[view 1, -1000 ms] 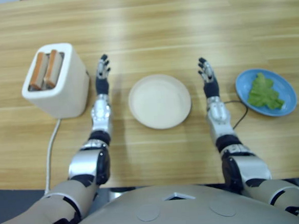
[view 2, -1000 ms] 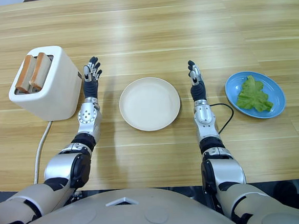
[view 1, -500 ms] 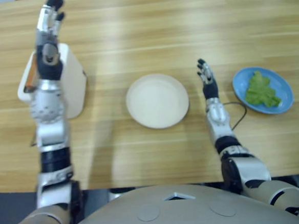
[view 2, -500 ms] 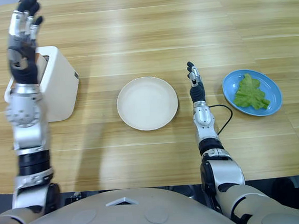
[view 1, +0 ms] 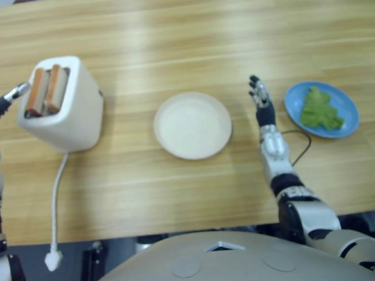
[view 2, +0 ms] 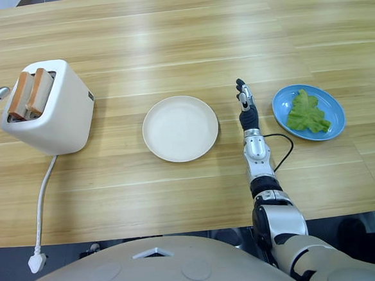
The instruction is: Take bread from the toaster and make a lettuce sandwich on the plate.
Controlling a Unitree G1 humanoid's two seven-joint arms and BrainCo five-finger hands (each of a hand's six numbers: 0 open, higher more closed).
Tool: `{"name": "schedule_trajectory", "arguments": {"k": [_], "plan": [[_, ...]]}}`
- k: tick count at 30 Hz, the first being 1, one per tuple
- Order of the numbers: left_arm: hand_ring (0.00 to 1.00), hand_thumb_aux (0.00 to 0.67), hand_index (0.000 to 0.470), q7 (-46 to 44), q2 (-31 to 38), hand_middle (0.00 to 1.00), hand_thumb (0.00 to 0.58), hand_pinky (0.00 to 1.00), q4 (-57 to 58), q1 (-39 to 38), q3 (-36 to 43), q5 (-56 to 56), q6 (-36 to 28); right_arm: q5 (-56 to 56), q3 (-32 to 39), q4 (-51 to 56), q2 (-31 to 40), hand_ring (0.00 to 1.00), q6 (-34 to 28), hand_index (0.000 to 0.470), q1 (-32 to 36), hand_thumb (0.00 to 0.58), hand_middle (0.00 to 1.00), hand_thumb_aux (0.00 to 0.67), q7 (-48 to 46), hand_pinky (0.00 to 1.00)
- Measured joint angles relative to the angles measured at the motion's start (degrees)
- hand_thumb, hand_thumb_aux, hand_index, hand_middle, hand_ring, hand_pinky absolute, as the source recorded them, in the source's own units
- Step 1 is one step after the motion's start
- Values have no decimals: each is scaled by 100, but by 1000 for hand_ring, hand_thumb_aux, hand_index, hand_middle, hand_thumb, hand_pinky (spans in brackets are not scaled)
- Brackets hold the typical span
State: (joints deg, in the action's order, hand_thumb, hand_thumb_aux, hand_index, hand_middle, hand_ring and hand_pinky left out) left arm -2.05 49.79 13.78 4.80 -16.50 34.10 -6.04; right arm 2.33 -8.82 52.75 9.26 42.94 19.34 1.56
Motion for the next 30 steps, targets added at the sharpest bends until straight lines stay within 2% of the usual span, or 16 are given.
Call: {"name": "schedule_trajectory", "arguments": {"k": [9, 24, 30], "plan": [[0, 0, 0, 304, 99, 0, 0, 0, 640, 385, 644, 272, -190, -3, 3, -194, 2, 0, -23, 0, -107, 0, 0, 0, -2, 0], [0, 0, 0, 475, 106, 0, 0, 0, -97, 122, 789, 404, -136, -3, 5, -205, 2, 0, -110, 0, -148, 0, 0, 0, -19, 0], [0, 0, 0, 476, 131, 0, 0, 0, -43, 171, 905, 464, -165, -3, 5, -206, 1, 0, -116, 0, -149, 0, 0, 0, -18, 0]]}}
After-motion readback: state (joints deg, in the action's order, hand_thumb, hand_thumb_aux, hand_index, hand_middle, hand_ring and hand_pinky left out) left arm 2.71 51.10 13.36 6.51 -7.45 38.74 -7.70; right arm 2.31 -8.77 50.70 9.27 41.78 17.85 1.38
